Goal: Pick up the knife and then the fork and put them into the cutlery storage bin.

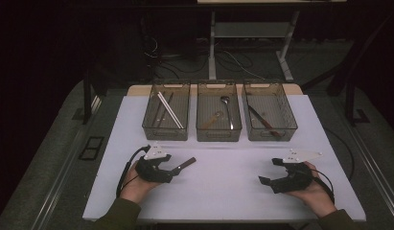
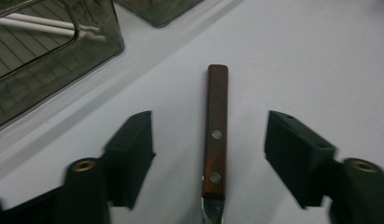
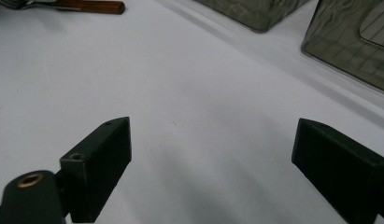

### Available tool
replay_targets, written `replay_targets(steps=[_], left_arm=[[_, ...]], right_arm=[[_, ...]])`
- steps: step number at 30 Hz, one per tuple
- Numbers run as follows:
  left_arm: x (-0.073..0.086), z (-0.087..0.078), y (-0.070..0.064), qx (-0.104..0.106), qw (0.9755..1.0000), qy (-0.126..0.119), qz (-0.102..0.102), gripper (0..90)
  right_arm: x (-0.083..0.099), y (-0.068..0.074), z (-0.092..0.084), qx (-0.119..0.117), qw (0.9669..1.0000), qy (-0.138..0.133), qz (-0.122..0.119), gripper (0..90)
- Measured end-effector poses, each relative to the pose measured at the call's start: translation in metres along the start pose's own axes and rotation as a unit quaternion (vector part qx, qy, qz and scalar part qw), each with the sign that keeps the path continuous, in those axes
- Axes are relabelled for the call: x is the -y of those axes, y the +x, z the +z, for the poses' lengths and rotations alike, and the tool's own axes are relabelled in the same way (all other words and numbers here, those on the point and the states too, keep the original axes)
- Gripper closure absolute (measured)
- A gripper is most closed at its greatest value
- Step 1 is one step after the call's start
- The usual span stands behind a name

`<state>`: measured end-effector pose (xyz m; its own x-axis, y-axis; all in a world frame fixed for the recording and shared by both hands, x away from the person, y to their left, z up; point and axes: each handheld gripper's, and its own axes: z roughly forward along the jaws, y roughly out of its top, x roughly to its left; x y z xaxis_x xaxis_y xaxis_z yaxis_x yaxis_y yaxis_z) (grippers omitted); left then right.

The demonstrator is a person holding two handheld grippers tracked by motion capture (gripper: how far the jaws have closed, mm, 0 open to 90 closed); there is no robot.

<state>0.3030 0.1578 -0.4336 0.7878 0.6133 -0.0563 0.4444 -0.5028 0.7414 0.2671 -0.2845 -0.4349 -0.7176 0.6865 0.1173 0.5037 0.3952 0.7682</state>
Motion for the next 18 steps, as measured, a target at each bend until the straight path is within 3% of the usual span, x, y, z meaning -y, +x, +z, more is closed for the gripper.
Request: replay_targets(steps=[6,15,18], left_arm=[[0.0026,0.0010,0.0011,0.013,0.9994,0.032,0.003,62.7],[0.0049,0.0035,-0.0020,0.010,0.9969,0.074,0.026,70.6],[0.0048,0.0036,-0.0028,0.010,0.9967,0.075,0.028,70.6]], right_arm=[[-0.0013,-0.0004,0.0011,0.000,1.0000,0.000,-0.006,11.8],[-0.0034,-0.0002,0.0001,-0.006,0.9999,0.007,-0.013,11.8],[-0.0035,-0.0004,0.0005,-0.007,0.9999,0.009,-0.011,11.8]])
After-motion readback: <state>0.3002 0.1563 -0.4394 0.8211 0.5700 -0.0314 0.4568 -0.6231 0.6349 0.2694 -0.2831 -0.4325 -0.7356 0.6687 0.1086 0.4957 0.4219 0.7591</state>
